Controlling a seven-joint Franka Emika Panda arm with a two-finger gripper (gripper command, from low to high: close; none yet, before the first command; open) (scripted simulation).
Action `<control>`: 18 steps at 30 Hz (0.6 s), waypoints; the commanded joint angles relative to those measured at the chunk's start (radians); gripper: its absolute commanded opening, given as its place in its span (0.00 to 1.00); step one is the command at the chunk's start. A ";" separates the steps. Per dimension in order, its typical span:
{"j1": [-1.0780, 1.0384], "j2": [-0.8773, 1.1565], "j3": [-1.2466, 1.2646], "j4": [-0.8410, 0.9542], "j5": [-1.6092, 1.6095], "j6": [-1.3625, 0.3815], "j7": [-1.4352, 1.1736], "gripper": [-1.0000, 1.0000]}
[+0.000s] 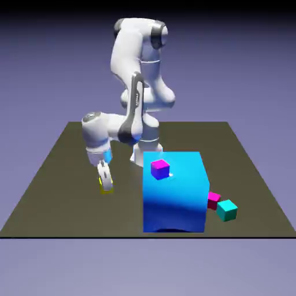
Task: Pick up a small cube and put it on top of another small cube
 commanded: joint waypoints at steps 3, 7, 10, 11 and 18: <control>-0.057 -0.043 0.108 0.076 -0.048 -0.013 -0.004 0.00; -0.068 -0.055 0.252 0.175 -0.135 -0.046 -0.089 0.00; -0.025 -0.027 0.358 0.246 -0.218 -0.088 -0.219 0.00; -0.011 -0.017 0.393 0.270 -0.246 -0.103 -0.262 0.00; 0.128 0.079 0.566 0.383 -0.407 -0.201 -0.567 0.00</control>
